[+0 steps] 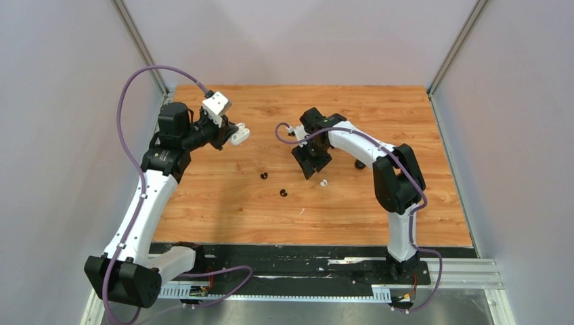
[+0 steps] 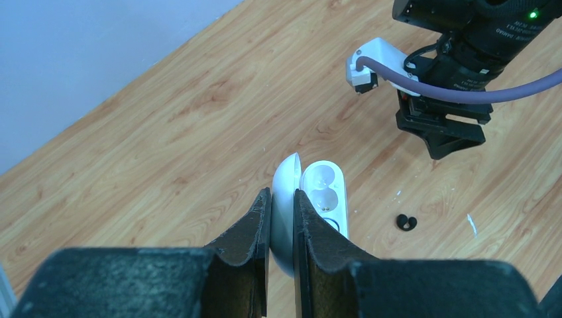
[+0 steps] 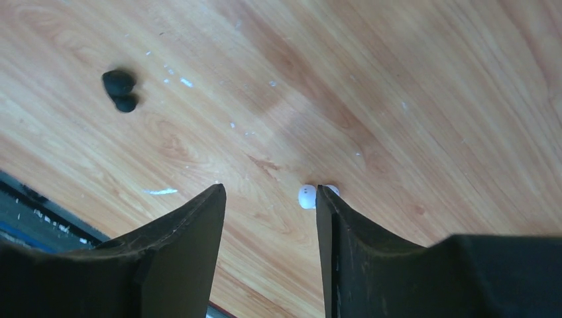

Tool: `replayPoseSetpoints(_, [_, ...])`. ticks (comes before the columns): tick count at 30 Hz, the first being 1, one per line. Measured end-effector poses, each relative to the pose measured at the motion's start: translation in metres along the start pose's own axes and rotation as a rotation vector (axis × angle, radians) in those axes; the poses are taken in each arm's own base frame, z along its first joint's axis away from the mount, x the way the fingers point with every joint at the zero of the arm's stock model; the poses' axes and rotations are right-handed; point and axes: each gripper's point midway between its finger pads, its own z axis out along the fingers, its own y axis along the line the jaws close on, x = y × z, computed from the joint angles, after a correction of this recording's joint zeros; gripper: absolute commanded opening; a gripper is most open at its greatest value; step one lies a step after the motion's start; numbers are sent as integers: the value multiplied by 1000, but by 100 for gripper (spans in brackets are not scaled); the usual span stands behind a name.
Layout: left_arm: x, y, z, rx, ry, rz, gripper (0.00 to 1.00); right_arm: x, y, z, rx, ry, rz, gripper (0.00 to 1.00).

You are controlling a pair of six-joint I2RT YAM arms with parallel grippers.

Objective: Insert the wireless bluetooth earbuds into the charging case
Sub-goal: Pick up the right earbud from the center of the board.

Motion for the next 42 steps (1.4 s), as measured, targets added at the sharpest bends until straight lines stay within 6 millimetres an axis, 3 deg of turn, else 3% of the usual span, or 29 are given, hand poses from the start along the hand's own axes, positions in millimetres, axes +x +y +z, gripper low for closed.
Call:
replayPoseSetpoints(4, [3, 0, 0, 0, 11, 3, 0, 2, 8, -6, -84, -3, -91, 56])
replayPoseSetpoints(7, [5, 0, -1, -1, 20, 8, 0, 13, 13, -15, -191, -84, -251, 62])
replayPoseSetpoints(11, [7, 1, -1, -2, 26, 19, 0, 45, 11, -58, -232, -338, -604, 61])
replayPoseSetpoints(14, [6, 1, -1, 0, 32, 27, 0, 52, 11, -75, -180, -465, -867, 58])
replayPoseSetpoints(19, [5, 4, 2, 2, 37, 39, 0, 43, 14, -53, -190, -511, -1145, 52])
replayPoseSetpoints(24, [10, 3, 1, 8, 57, 37, 0, 43, 9, -30, -203, -494, -1304, 37])
replayPoseSetpoints(36, [14, 4, 0, -1, 76, 47, 0, 48, -6, 6, -232, -411, -1439, 40])
replayPoseSetpoints(42, [14, 4, 0, -1, 76, 50, 0, 45, -15, 14, -222, -375, -1450, 35])
